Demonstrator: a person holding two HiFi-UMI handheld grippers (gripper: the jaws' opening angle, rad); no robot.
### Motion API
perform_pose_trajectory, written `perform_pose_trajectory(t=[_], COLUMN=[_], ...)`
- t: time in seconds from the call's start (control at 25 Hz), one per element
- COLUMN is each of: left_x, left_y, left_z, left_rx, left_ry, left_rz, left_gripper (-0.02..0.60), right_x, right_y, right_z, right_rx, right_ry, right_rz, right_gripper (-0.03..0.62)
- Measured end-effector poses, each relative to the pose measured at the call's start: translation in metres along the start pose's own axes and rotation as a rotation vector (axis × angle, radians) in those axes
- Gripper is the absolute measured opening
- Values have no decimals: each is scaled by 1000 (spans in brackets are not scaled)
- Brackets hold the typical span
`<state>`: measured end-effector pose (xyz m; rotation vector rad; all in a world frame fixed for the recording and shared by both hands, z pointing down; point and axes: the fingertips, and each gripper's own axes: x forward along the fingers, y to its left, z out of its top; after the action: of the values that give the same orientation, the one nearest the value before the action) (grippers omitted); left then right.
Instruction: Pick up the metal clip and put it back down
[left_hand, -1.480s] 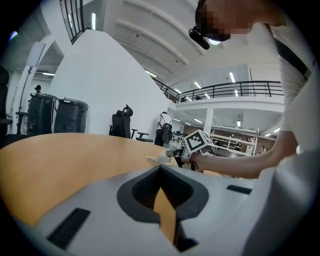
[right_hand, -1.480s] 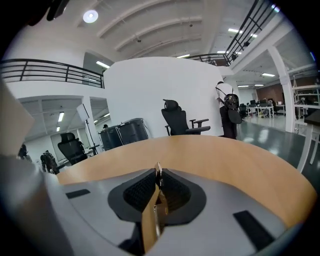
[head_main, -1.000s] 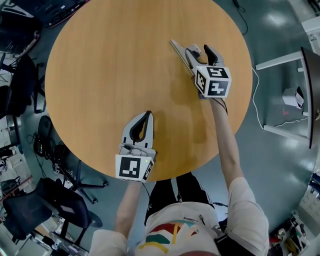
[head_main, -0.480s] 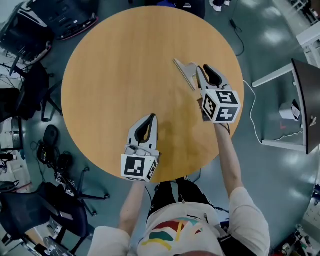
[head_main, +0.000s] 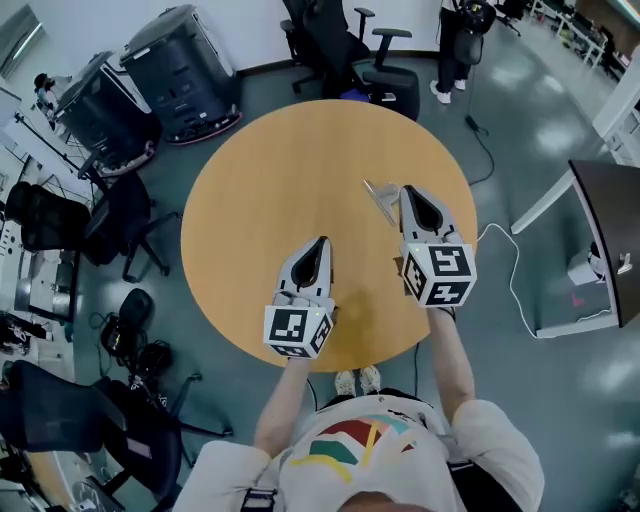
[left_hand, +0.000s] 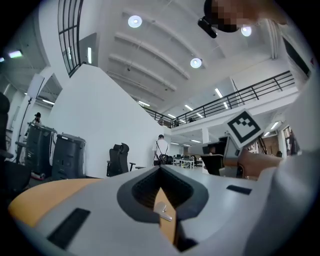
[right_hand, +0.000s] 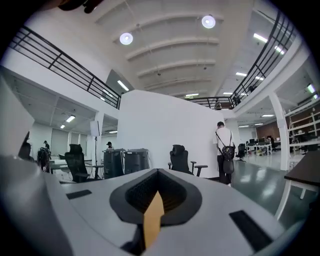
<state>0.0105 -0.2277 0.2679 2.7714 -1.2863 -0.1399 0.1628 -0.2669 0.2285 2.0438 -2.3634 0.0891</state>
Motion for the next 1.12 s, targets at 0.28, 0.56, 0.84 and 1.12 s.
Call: perform_pose_trajectory(t=[0.28,0.56,0.84,1.12], left_x=[-41,-76,-97,-112], left_y=[-43,-54,-56,-51], left_z=[67,70,51,53], left_rx=[11,46,32,30], left_ry=[-58,-55,-31,-40], left_rz=[0,20,39,47], left_gripper=[41,41,41,41], right_x=[-99,-148,-163,-170], right_y=[53,104,116,128], right_z=[29,0,-11,-15], right_rx=[89,90,96,89], right_ry=[-33,11,19,29], right_rz=[111,187,220,234], right_gripper=[14,14,14,14])
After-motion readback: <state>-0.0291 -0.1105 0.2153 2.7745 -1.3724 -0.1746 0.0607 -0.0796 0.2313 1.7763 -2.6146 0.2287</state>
